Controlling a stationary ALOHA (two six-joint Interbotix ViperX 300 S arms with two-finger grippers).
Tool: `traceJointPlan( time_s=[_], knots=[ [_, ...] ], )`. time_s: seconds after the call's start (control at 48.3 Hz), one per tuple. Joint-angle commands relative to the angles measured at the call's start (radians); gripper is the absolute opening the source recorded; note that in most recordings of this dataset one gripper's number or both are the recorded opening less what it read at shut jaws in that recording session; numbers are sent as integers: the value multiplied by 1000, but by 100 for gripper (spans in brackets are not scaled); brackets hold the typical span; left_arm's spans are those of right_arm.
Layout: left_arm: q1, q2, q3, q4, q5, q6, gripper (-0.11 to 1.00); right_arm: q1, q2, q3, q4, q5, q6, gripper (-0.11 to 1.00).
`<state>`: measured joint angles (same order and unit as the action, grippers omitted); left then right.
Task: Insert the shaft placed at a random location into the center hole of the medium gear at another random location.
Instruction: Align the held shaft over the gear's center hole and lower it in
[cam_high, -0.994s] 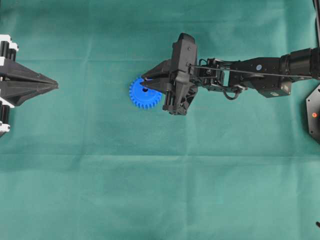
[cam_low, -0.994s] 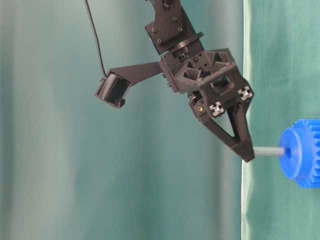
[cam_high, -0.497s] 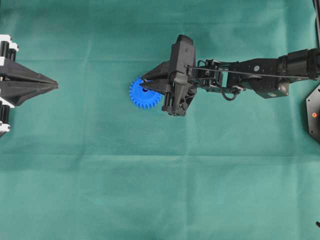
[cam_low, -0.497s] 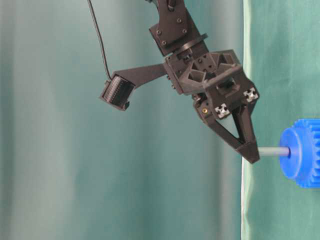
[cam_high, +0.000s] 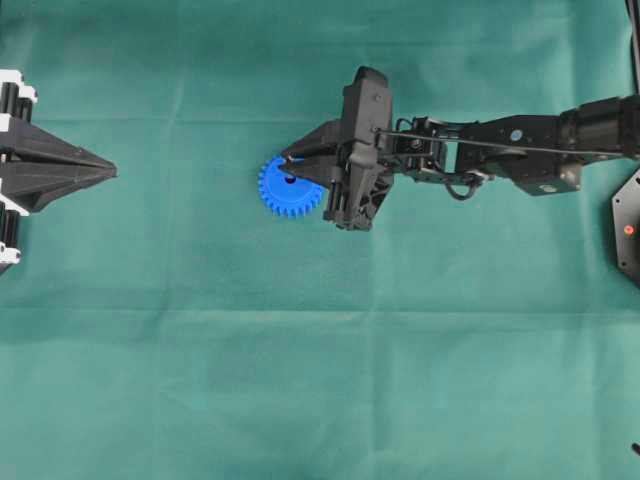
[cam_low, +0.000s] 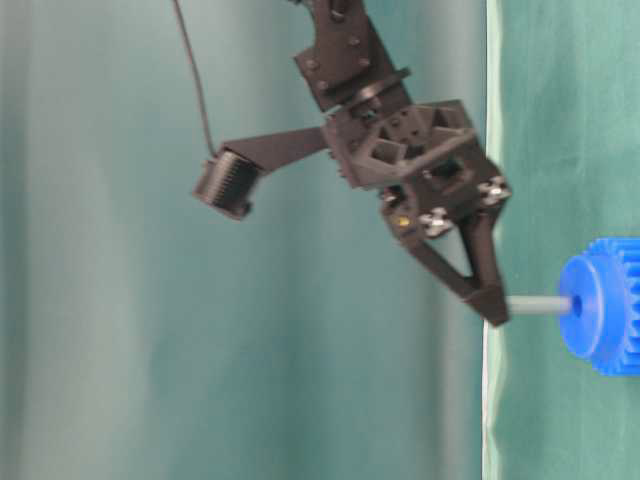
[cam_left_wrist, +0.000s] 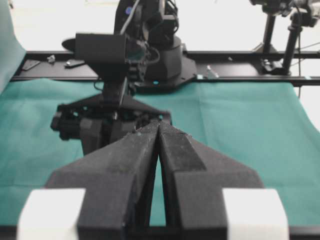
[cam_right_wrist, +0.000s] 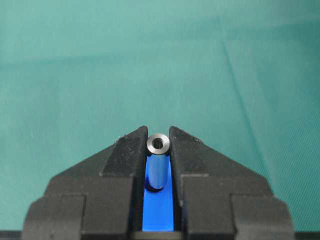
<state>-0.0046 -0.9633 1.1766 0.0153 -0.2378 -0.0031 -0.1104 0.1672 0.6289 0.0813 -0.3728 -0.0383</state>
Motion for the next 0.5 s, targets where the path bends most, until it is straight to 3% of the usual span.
traceJointPlan(
  time_s=[0.0,0.476],
  knots=[
    [3,3,-25,3,-3,0,0,2,-58,-12,2,12,-8,13],
    [3,3,-23,3,-2,0,0,8,-2,-23,3,-15,0,13]
  ],
)
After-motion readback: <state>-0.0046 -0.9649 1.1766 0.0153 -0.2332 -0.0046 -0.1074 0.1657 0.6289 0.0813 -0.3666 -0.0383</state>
